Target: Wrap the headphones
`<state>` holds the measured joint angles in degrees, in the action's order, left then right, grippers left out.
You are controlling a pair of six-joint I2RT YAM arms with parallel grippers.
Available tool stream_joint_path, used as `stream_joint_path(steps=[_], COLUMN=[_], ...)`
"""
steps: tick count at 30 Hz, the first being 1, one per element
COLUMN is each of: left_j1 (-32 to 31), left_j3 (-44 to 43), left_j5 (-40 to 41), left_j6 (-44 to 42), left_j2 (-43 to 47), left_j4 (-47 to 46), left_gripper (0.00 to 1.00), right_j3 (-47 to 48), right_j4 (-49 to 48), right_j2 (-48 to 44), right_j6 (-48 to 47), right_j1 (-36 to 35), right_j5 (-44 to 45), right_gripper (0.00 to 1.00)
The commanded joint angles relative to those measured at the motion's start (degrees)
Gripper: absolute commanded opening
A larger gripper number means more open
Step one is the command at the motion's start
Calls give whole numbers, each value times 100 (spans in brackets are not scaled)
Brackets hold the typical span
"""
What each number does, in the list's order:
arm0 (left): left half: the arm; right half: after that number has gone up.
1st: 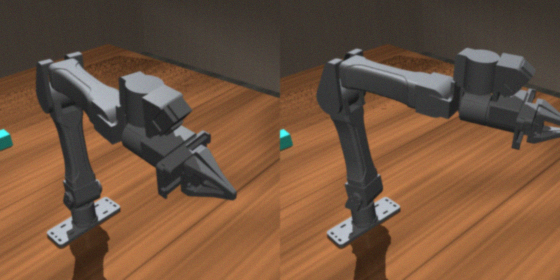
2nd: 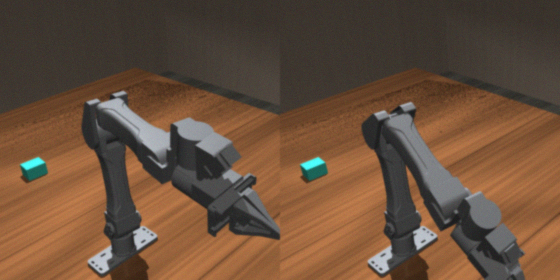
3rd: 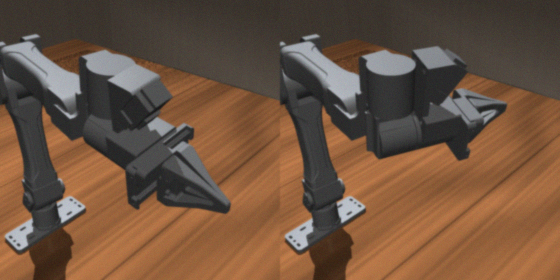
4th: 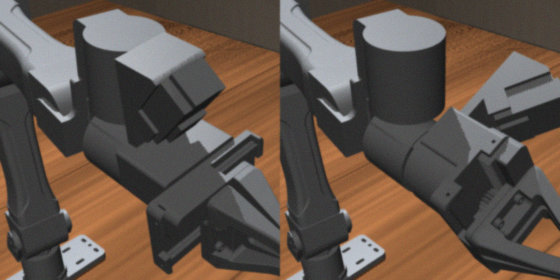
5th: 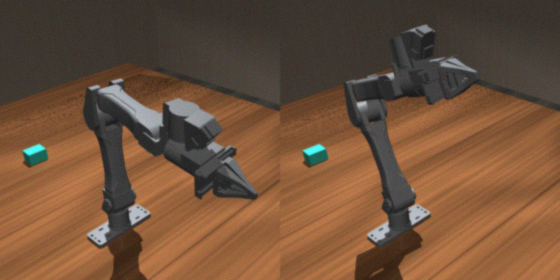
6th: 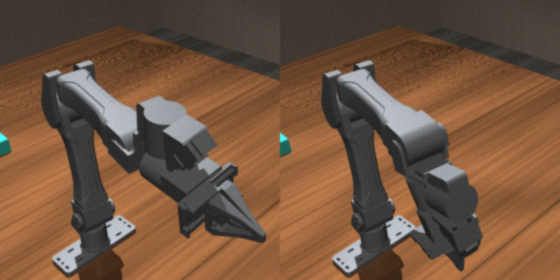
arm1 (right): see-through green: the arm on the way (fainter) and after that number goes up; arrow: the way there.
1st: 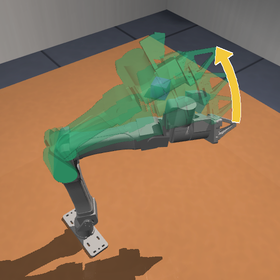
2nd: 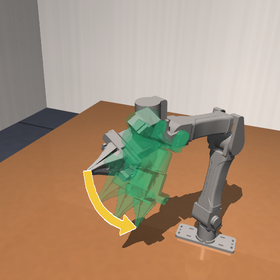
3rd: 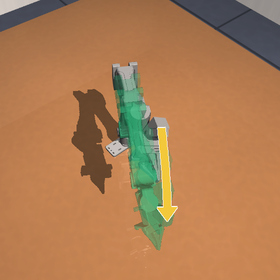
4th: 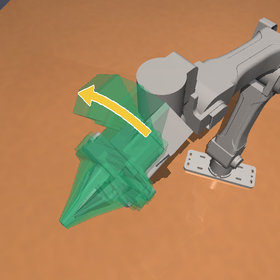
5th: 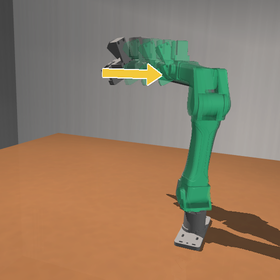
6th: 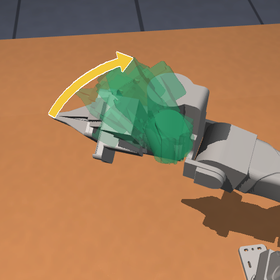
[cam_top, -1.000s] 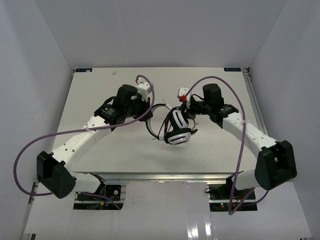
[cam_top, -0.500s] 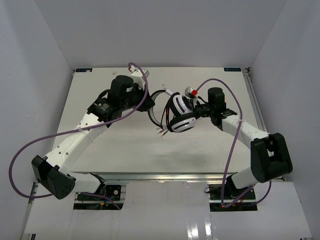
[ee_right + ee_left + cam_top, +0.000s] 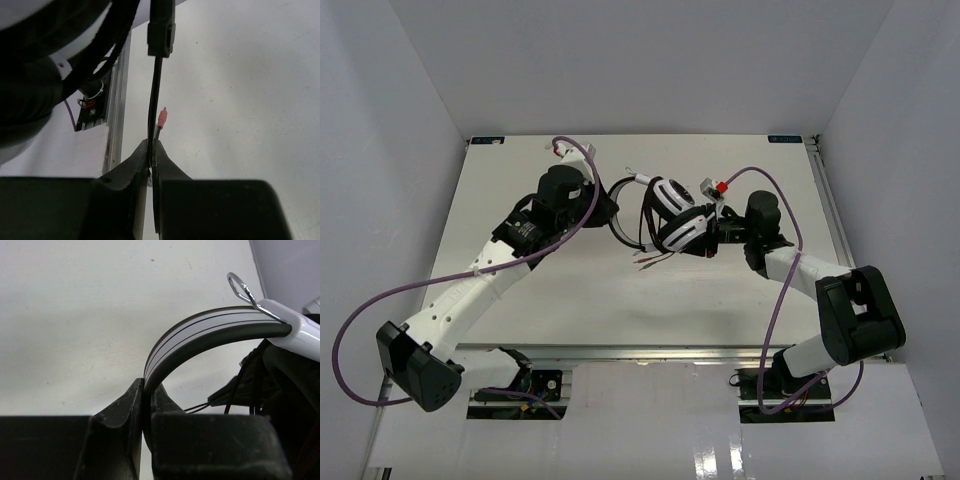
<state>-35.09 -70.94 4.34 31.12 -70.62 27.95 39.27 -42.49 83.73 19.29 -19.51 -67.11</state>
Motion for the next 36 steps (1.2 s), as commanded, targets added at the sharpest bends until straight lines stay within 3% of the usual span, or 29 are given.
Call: stream_joint_path(steps=[1, 9, 12, 17, 21, 26, 29, 32, 36], left_j1=[398, 1079, 1159, 1206, 1215, 1215, 1215, 1215, 1215], left_j3=[566, 1306, 1279, 775, 170, -345, -544, -637, -542], left_j5=[1006, 523, 406, 253, 128, 102, 93, 93, -15], left_j6=[1204, 2449, 2888, 3253, 3312, 3307, 3191, 3017, 2750], left_j2=[317, -551, -976, -1904, -2793, -3653, -3857, -3948, -3843], left_j4=[-1015, -1330, -1397, -1190, -954, -712, -705, -650, -686], left_gripper=[0, 0, 0, 0, 0, 0, 0, 16, 46], right_j3=[-382, -188, 126, 420, 381, 512, 581, 607, 705], right_j4=[-329, -1454, -2258, -2816, -2771, -1796, -1276, -520, 1036], right_j2=[138, 1394, 2295, 3136, 3370, 3439, 3411, 3257, 2725], right_j6=[403, 1668, 2484, 2961, 2785, 2250, 1922, 1475, 306], right_j1=[8, 2, 8, 8, 54, 180, 239, 312, 506], right_j5=[184, 705, 625, 567, 834, 1057, 1115, 1118, 1215], right_gripper=[8, 8, 8, 8, 9, 12, 24, 37, 54])
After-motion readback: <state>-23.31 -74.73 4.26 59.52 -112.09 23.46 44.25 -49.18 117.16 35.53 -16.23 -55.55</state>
